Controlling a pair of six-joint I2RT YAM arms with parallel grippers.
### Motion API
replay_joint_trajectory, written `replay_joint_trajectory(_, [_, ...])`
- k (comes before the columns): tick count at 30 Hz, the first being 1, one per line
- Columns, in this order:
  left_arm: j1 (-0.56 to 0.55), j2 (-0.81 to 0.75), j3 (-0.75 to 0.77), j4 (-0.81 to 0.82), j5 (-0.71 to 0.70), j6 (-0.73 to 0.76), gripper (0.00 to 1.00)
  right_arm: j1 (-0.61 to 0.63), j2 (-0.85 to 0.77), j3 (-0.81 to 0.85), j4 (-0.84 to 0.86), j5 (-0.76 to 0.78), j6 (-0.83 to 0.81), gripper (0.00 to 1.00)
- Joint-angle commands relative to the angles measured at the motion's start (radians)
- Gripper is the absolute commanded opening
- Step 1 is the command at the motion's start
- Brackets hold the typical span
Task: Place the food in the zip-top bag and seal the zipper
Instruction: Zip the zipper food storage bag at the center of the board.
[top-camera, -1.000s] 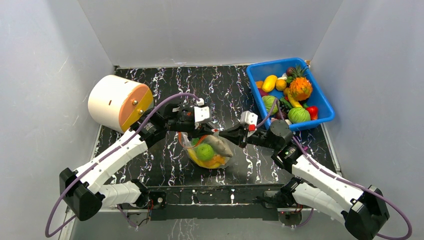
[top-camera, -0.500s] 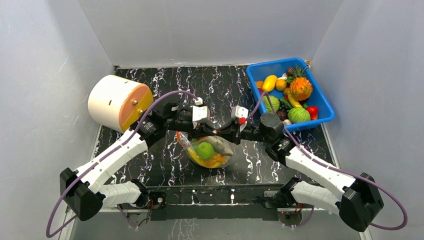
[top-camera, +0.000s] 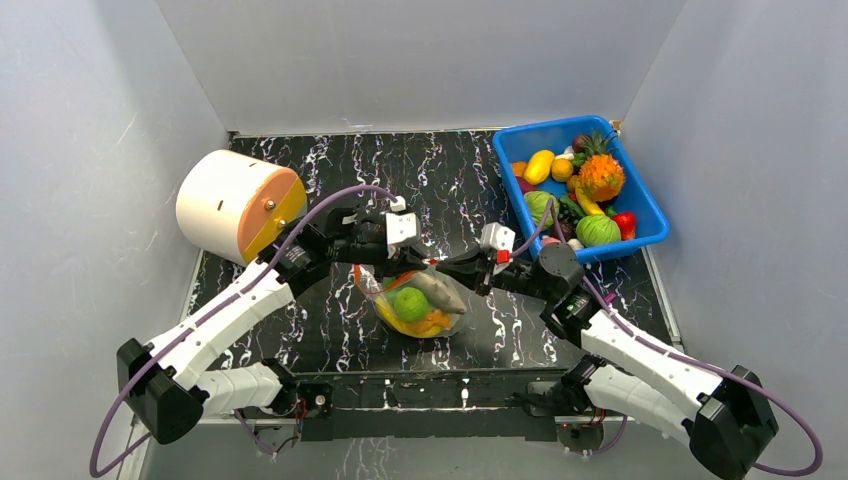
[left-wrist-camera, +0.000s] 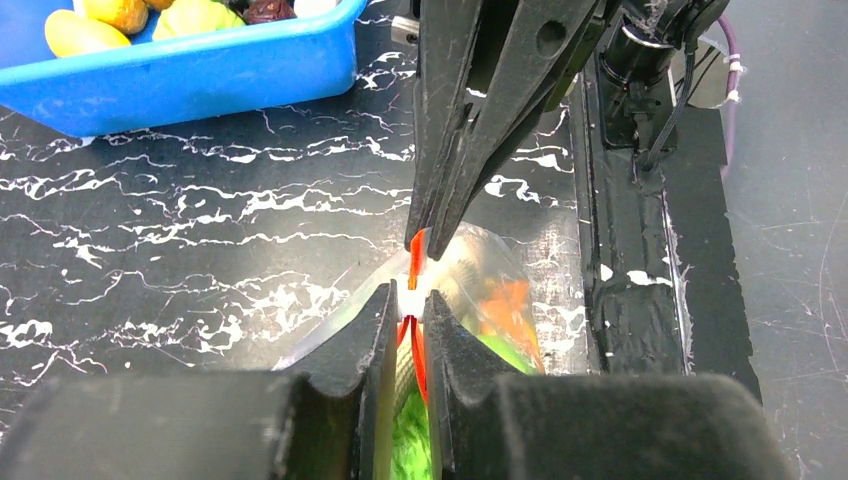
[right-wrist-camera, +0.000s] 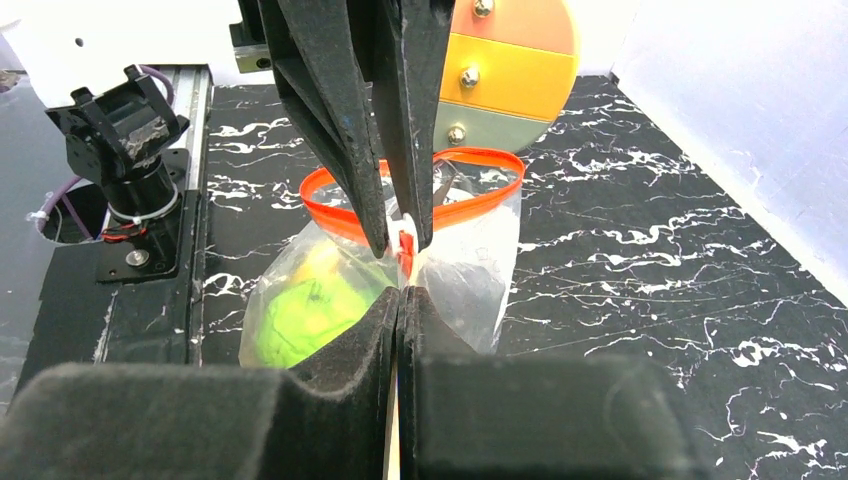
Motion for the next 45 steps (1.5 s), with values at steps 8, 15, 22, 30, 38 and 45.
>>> replay_joint_trajectory(8, [0.01, -0.048, -0.001, -0.049, 0.046, 0.016, 0.0, -0.005, 0.004, 0.096, -0.042, -0.09, -0.02, 0.2])
replay_joint_trajectory(15, [0.01, 0.001, 0.014, -0.048, 0.136, 0.03, 0.0, -0.005, 0.0, 0.119, -0.045, -0.101, -0.03, 0.23])
replay_joint_trajectory(22, [0.011, -0.003, 0.011, -0.021, 0.176, 0.028, 0.0, -0.005, 0.021, 0.115, -0.048, -0.104, -0.037, 0.19])
replay_joint_trajectory(30, [0.01, 0.0, 0.002, -0.01, 0.19, 0.037, 0.0, -0.005, 0.054, 0.141, -0.046, -0.122, -0.041, 0.14])
replay_joint_trajectory(38, [0.01, 0.001, -0.003, -0.036, 0.161, 0.062, 0.0, -0.005, 0.042, 0.135, -0.018, -0.133, -0.04, 0.0])
replay_joint_trajectory(45, [0.011, -0.021, -0.047, -0.012, 0.138, 0.048, 0.0, -0.005, -0.054, 0.018, 0.163, -0.061, 0.014, 0.0])
